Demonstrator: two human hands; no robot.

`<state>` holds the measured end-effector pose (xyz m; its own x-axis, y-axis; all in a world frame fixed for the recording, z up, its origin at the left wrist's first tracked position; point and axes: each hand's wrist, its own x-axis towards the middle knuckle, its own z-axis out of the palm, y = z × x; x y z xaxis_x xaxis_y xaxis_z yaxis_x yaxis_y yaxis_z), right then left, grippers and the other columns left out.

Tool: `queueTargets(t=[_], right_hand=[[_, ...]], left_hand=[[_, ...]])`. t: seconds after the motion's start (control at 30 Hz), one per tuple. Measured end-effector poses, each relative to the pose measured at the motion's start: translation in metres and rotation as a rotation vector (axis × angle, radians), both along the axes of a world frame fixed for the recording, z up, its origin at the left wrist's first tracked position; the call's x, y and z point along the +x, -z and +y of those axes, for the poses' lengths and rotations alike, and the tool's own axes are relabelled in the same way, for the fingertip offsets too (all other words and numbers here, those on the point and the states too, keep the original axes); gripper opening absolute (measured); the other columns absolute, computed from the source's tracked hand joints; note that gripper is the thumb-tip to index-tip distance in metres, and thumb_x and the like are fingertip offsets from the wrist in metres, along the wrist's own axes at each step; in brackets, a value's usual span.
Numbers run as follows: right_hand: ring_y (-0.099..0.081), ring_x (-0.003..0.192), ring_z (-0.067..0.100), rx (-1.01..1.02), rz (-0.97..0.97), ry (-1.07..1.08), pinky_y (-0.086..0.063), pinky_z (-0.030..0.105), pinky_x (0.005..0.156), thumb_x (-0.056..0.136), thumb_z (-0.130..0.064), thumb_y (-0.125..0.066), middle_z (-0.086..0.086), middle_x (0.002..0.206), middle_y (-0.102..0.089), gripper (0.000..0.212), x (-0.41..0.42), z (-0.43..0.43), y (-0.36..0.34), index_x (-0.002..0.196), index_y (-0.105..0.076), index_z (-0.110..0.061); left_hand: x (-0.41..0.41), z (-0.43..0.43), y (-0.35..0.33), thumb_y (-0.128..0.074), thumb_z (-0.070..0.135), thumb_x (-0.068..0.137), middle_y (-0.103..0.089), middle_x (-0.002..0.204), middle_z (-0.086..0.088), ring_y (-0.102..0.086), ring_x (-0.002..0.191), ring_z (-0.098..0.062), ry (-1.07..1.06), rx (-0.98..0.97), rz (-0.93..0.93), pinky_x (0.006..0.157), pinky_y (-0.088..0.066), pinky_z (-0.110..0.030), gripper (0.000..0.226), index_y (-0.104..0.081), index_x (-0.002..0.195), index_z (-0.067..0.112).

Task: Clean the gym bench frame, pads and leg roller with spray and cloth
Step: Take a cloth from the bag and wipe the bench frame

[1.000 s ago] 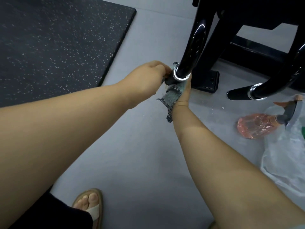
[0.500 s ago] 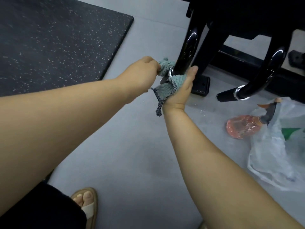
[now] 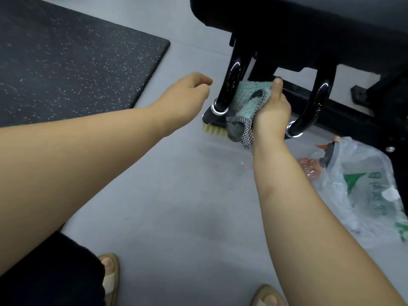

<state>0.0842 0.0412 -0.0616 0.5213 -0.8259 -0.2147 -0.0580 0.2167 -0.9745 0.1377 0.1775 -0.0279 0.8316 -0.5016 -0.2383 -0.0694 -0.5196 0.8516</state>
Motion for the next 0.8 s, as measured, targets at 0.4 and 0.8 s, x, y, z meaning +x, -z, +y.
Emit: queueTargets(t=[0.4, 0.8], right_hand=[[-0.056, 0.071, 0.007, -0.295, 0.034, -0.243, -0.048, 0.029, 0.072, 0.087, -0.038, -0.064, -0.006, 0.075, -0.058, 0.025, -0.026, 0.058, -0.003, 0.075, -0.052, -0.020], [-0.055, 0.086, 0.007, -0.139, -0.047, -0.091, -0.042, 0.021, 0.085, 0.100, -0.039, -0.037, -0.007, 0.088, -0.058, 0.030, -0.001, 0.029, 0.003, 0.088, -0.056, -0.019]], left_hand=[[-0.010, 0.027, 0.008, -0.065, 0.051, 0.071, -0.069, 0.111, 0.004, -0.066, 0.102, -0.012, 0.406, -0.149, 0.491, 0.091, -0.052, -0.031, 0.056, -0.054, 0.119, 0.024], [0.030, 0.030, 0.046, -0.054, 0.021, 0.083, -0.051, 0.073, -0.004, -0.048, 0.068, -0.023, -0.284, 0.056, 0.210, 0.061, -0.041, -0.031, 0.014, -0.050, 0.070, 0.017]])
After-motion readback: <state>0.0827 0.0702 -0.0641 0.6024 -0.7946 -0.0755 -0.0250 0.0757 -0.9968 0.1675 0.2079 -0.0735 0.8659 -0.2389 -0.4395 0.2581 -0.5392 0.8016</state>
